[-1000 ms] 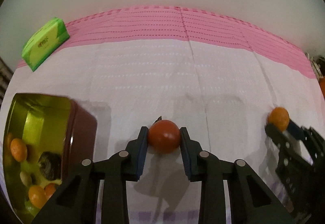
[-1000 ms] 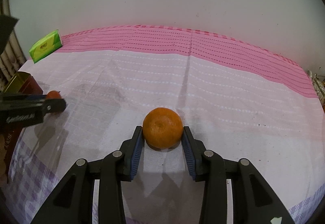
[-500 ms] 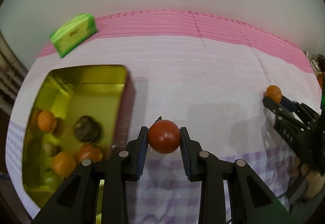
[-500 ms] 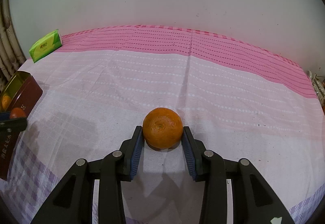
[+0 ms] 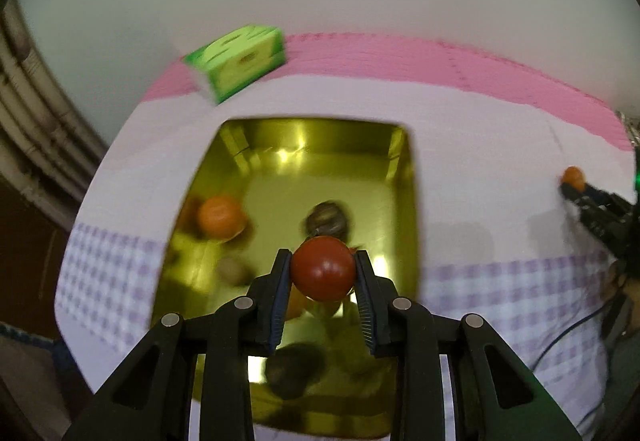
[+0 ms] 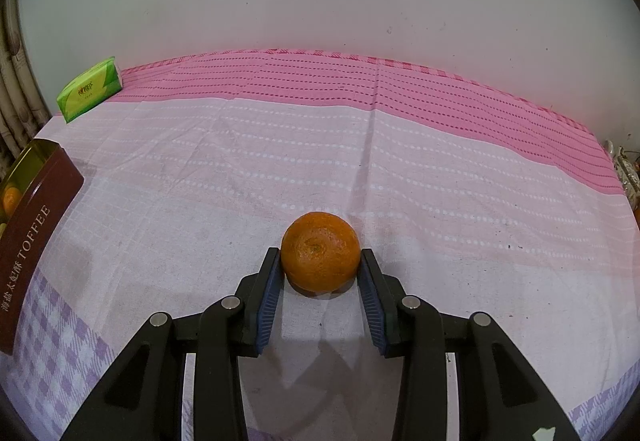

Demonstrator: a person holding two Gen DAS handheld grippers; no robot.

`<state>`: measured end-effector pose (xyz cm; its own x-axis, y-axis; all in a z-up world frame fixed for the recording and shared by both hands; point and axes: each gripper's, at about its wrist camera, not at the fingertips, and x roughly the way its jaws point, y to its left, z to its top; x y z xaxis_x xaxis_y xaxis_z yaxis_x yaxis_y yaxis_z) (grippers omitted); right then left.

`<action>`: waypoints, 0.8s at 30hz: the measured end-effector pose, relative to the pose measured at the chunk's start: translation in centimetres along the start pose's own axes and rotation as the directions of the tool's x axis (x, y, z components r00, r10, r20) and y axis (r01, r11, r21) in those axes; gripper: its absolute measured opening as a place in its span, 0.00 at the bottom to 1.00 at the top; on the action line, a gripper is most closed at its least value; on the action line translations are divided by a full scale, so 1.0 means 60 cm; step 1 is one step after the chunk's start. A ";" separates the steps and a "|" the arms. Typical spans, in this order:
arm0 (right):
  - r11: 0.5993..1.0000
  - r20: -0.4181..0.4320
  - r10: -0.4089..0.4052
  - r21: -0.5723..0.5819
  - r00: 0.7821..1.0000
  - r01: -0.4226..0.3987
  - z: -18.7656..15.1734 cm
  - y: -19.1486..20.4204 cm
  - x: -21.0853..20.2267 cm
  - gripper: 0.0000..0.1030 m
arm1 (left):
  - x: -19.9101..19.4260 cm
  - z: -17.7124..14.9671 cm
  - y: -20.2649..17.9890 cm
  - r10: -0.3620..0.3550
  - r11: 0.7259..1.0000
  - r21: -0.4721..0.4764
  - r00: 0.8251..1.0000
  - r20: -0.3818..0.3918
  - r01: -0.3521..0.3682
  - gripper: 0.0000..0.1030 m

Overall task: Organize fruits
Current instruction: 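Carry the red tomato into the tin and open the left tool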

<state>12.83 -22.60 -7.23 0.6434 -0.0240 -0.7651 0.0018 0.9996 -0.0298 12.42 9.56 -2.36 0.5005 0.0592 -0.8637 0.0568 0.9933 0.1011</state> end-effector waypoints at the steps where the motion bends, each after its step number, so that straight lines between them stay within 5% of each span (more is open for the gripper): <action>1: 1.000 0.000 0.000 0.000 1.000 0.000 0.000 0.001 0.000 0.35 | 0.005 -0.004 0.010 0.003 1.000 -0.005 1.000 -0.012 -0.003 0.31; 24: 1.000 0.001 -0.021 -0.016 1.000 0.021 0.000 0.006 0.001 0.35 | 0.043 -0.028 0.059 0.049 0.999 -0.018 0.998 -0.028 -0.049 0.32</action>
<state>12.88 -22.26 -7.29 0.6443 -0.0448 -0.7634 0.0029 0.9984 -0.0561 12.47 13.39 -5.08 0.4783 0.1102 -0.8713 0.0169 0.9908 0.1346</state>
